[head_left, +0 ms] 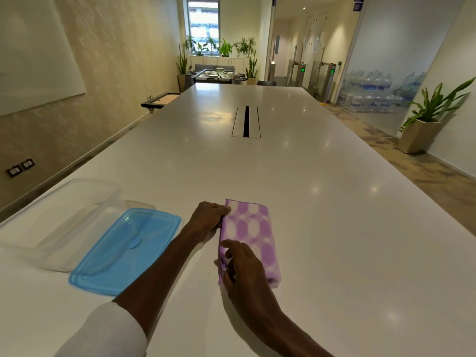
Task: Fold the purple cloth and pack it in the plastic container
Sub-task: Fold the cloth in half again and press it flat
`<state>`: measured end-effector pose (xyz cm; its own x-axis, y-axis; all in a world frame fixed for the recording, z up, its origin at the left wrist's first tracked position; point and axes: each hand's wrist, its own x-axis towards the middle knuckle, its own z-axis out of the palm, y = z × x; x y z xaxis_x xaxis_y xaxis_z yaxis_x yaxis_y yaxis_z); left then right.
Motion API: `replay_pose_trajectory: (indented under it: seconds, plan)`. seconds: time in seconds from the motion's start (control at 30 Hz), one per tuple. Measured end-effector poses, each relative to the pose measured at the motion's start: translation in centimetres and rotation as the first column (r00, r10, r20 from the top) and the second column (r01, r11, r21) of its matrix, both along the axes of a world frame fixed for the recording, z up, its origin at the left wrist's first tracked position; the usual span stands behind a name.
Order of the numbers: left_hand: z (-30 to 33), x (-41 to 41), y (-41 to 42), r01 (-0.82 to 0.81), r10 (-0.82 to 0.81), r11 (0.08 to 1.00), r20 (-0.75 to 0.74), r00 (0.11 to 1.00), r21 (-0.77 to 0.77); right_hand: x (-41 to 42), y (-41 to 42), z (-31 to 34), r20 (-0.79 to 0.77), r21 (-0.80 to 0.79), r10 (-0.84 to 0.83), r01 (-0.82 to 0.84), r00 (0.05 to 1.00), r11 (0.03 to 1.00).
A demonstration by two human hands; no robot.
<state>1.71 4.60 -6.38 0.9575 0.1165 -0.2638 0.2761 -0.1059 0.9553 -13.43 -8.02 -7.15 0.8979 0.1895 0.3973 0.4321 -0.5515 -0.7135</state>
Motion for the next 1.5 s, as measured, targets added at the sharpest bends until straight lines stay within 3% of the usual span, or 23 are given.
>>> replay_pose_trajectory:
  seconds: [0.13, 0.27, 0.37, 0.57, 0.7, 0.77, 0.83, 0.93, 1.0, 1.13, 1.3, 1.4, 1.5]
  plan:
    - [0.0, -0.3, -0.1, -0.028, 0.028, 1.000, 0.032, 0.999, -0.006, -0.5, 0.2, -0.4, -0.097, 0.034, 0.016, -0.013, 0.995, 0.999]
    - [-0.8, -0.4, -0.6, -0.083, 0.068, 0.989, 0.125, 0.990, 0.120, -1.1, 0.2, -0.9, 0.053, -0.175, 0.028, -0.018, 0.998, 0.984]
    - [-1.3, -0.5, -0.9, -0.134, 0.076, 0.955, 0.219, 0.973, 0.263, -1.3, 0.2, -0.7, 0.008, -0.279, 0.068, -0.063, 0.998, 0.958]
    - [-1.2, -0.8, -1.0, -0.185, 0.071, 0.904, 0.291, 0.954, 0.385, -0.7, -1.4, 1.5, -0.001, -0.218, 0.019, -0.019, 1.000, 0.976]
    - [-0.3, -1.7, -2.1, -0.273, 0.032, 0.849, 0.472, 0.881, 0.453, 1.6, -3.6, 3.1, 0.146, -0.099, -0.146, 0.162, 0.978, 0.982]
    - [0.3, -2.1, -3.5, -0.259, -0.053, 0.849, 0.562, 0.826, 0.461, 3.0, -4.4, 3.1, 0.169, -0.150, -0.182, 0.208, 0.969, 0.967]
    - [0.8, -2.5, -5.1, -0.213, -0.135, 0.854, 0.597, 0.791, 0.474, 4.4, -4.7, 2.6, 0.101, -0.301, -0.163, 0.187, 0.981, 0.935]
    - [0.4, -2.9, -6.5, -0.107, -0.212, 0.860, 0.539, 0.815, 0.499, 5.6, -5.1, 0.6, -0.006, -0.583, -0.100, 0.078, 0.995, 0.809]
    - [-0.6, -3.4, -6.4, -0.004, -0.265, 0.842, 0.421, 0.868, 0.539, 5.5, -5.2, -0.7, -0.079, -0.643, -0.089, 0.017, 0.993, 0.765]
    - [-2.8, -4.2, -5.5, 0.042, -0.396, 0.707, 0.346, 0.851, 0.706, 4.7, -5.5, -2.7, -0.100, -0.646, -0.081, -0.003, 0.992, 0.763]
    - [-2.7, -4.1, -5.1, 0.005, -0.427, 0.605, 0.320, 0.846, 0.796, 5.3, -5.8, -2.8, -0.144, -0.652, -0.054, -0.054, 0.988, 0.756]
    - [-2.8, -4.6, -4.8, -0.008, -0.412, 0.630, 0.342, 0.845, 0.777, 6.4, -6.1, -1.9, -0.204, -0.595, -0.052, -0.082, 0.978, 0.800]
    - [-3.0, -5.5, -4.5, -0.019, -0.398, 0.654, 0.365, 0.842, 0.757, 8.5, -6.5, -1.0, -0.082, -0.627, -0.047, -0.015, 0.995, 0.779]
